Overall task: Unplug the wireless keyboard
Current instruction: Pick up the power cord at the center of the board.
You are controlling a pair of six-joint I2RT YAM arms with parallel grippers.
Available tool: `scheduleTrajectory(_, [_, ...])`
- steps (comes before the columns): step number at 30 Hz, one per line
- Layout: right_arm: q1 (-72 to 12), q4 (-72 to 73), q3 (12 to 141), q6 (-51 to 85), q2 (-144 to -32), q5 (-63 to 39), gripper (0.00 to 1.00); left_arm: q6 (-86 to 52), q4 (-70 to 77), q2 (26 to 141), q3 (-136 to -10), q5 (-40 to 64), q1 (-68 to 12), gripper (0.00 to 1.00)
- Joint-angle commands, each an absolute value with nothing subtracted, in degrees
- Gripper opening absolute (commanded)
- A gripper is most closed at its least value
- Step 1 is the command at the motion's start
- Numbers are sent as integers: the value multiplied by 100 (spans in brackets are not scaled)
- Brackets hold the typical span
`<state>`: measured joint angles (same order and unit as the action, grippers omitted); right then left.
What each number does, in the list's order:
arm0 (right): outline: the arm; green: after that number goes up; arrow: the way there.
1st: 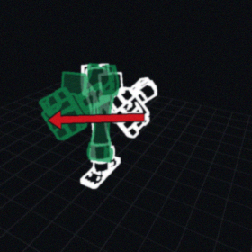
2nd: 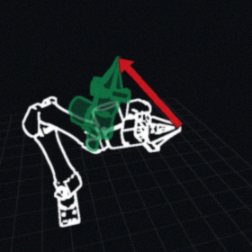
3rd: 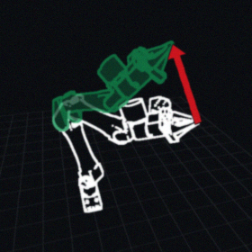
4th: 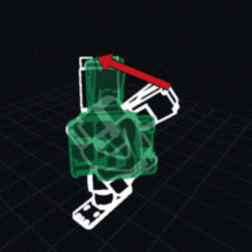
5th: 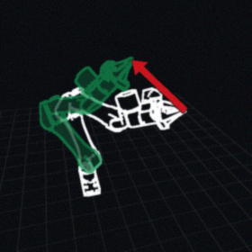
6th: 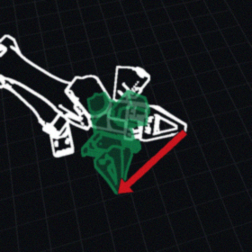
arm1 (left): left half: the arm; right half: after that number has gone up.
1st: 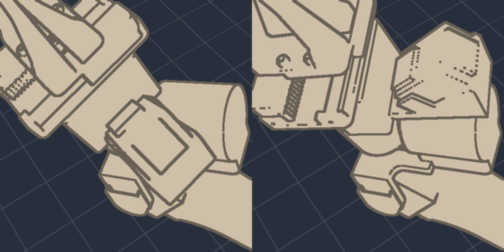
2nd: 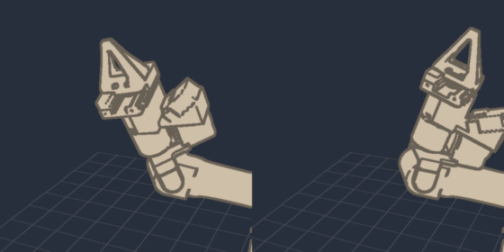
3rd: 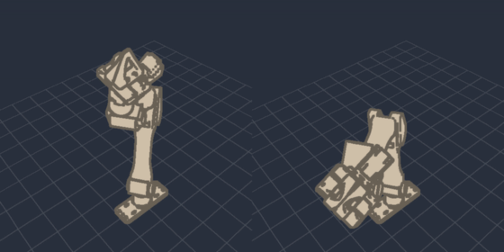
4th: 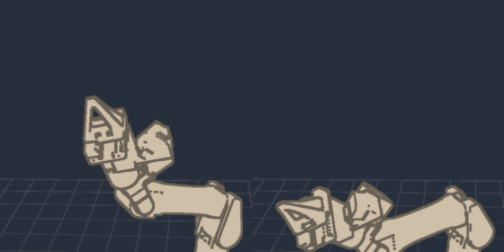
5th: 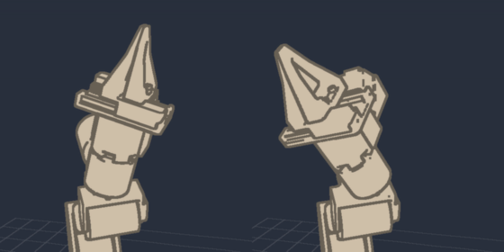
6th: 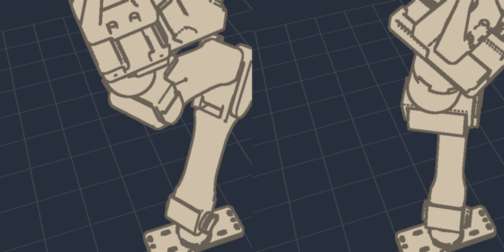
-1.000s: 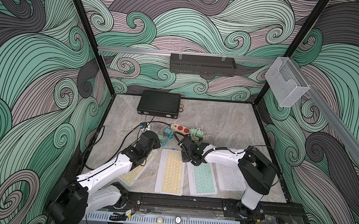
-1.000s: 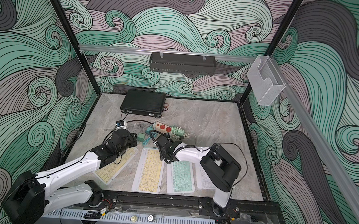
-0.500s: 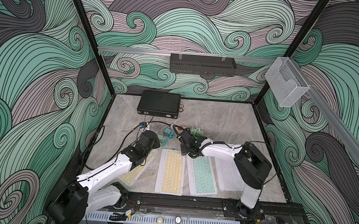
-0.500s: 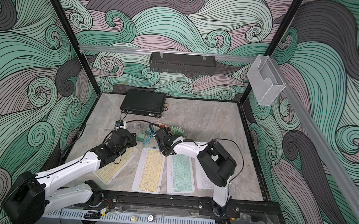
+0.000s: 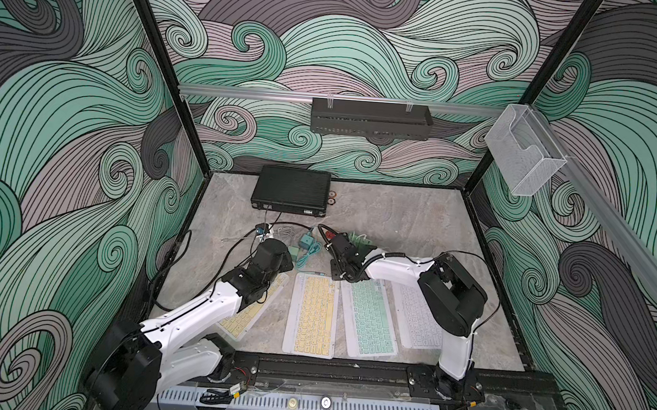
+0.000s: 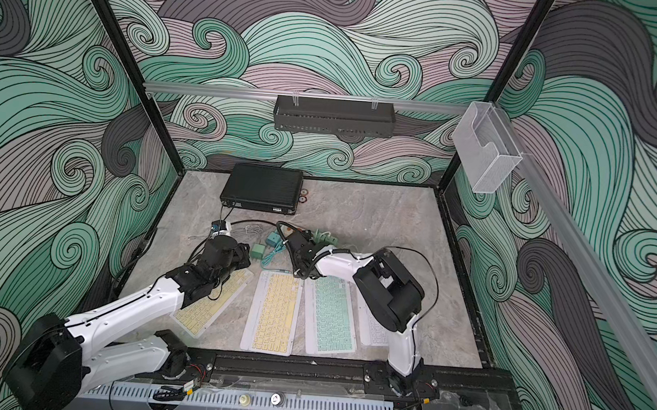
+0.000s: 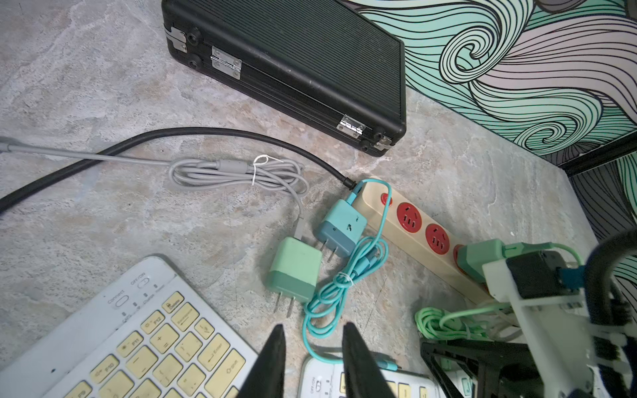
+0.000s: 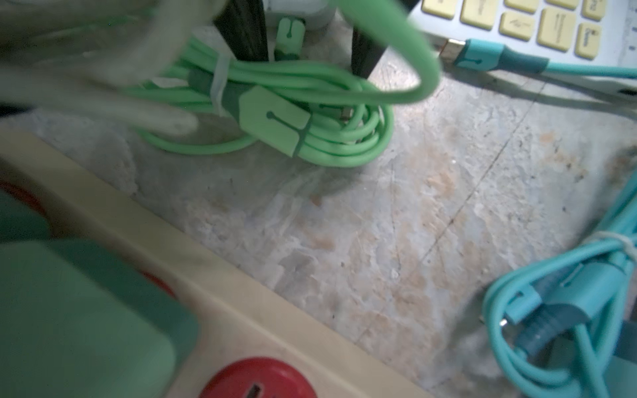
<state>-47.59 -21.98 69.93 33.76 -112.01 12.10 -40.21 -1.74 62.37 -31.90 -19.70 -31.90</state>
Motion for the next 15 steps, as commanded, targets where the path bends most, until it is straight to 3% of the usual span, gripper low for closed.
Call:
scheduleTrajectory(1, [-4711, -2499, 7142, 3361, -11482, 1182, 35, -3946, -246, 6170, -3396, -2052, -3155, 30])
scheduleTrajectory(15, [-4682, -2452, 7075, 3460, -11379, 1380, 8, -3964, -224, 6250, -3422, -1937, -3155, 31])
